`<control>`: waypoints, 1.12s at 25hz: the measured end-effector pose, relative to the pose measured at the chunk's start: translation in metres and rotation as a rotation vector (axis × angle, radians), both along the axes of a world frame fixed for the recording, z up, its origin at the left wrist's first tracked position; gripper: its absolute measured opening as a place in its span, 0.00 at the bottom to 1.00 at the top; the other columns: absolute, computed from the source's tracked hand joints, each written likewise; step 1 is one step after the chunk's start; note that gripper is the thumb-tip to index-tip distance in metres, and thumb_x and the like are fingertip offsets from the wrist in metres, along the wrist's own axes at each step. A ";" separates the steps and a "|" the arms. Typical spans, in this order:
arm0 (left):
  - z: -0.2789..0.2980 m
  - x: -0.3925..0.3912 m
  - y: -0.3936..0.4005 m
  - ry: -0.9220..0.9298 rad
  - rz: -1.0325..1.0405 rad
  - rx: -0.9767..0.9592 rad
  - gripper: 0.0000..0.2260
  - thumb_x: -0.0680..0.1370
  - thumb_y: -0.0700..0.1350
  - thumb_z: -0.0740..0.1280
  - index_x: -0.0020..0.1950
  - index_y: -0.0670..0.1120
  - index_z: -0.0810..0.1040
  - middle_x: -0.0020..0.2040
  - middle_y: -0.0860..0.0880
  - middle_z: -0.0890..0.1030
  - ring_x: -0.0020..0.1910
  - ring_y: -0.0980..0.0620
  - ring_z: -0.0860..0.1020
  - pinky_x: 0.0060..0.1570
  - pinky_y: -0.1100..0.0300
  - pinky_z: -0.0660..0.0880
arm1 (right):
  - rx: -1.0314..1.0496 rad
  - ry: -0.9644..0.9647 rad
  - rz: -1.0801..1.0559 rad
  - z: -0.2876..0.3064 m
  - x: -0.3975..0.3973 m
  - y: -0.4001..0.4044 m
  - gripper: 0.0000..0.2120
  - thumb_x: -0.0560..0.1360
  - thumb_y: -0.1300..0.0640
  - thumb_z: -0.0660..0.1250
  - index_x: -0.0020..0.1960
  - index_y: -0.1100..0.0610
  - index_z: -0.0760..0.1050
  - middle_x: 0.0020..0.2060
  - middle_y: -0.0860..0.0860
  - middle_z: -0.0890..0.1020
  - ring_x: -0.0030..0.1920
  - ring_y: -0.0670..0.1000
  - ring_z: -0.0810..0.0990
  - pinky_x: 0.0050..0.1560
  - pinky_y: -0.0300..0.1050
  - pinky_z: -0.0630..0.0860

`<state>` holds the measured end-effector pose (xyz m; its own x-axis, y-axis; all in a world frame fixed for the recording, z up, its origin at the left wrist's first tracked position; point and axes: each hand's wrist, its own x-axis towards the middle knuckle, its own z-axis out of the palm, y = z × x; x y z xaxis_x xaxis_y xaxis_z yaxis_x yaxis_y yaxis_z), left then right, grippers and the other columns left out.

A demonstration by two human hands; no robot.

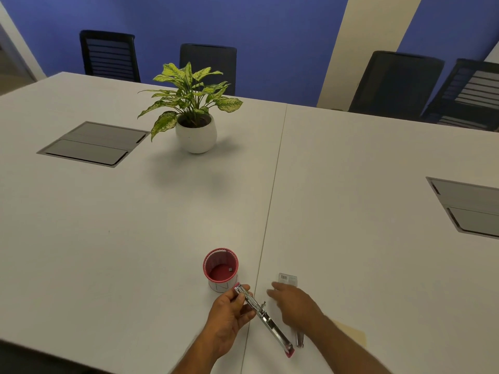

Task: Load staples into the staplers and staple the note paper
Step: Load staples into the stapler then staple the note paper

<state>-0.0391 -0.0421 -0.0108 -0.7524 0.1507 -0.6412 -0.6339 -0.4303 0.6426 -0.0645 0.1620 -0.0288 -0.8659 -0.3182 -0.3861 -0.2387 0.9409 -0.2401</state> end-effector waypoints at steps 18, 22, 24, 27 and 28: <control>-0.001 -0.002 0.002 -0.007 0.014 0.022 0.11 0.83 0.36 0.60 0.59 0.40 0.80 0.44 0.44 0.85 0.47 0.43 0.84 0.40 0.54 0.83 | 0.278 0.074 0.140 -0.002 0.023 -0.006 0.14 0.73 0.73 0.59 0.55 0.65 0.76 0.53 0.61 0.79 0.53 0.64 0.80 0.50 0.57 0.76; 0.001 -0.001 0.008 0.000 0.001 0.033 0.11 0.83 0.36 0.60 0.60 0.39 0.79 0.46 0.43 0.84 0.49 0.42 0.83 0.42 0.53 0.83 | 0.260 0.065 0.151 -0.002 0.027 -0.001 0.12 0.74 0.71 0.61 0.55 0.64 0.76 0.53 0.61 0.79 0.54 0.63 0.79 0.51 0.56 0.76; 0.001 0.000 0.010 0.004 -0.004 0.033 0.11 0.83 0.36 0.60 0.60 0.39 0.80 0.46 0.43 0.84 0.48 0.42 0.83 0.43 0.53 0.83 | 0.249 0.059 0.140 -0.003 0.030 0.000 0.11 0.75 0.70 0.61 0.56 0.64 0.76 0.53 0.61 0.79 0.55 0.62 0.78 0.52 0.55 0.76; 0.001 0.002 0.012 0.009 -0.011 0.033 0.10 0.82 0.36 0.61 0.60 0.39 0.80 0.45 0.44 0.85 0.47 0.42 0.83 0.43 0.53 0.83 | 0.248 0.035 0.147 -0.003 0.033 -0.001 0.11 0.76 0.70 0.61 0.56 0.64 0.76 0.54 0.61 0.80 0.58 0.61 0.78 0.54 0.56 0.76; 0.001 0.003 0.012 0.011 -0.012 0.036 0.10 0.82 0.36 0.61 0.60 0.39 0.80 0.44 0.44 0.85 0.47 0.43 0.84 0.42 0.53 0.83 | 0.252 0.028 0.151 -0.002 0.034 -0.001 0.11 0.76 0.70 0.61 0.56 0.64 0.76 0.54 0.61 0.80 0.58 0.62 0.78 0.55 0.57 0.76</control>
<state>-0.0361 -0.0300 -0.0094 -0.7573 0.1822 -0.6271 -0.6321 -0.4456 0.6339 -0.0310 0.1607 -0.0312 -0.8275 -0.3415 -0.4457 -0.3838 0.9234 0.0052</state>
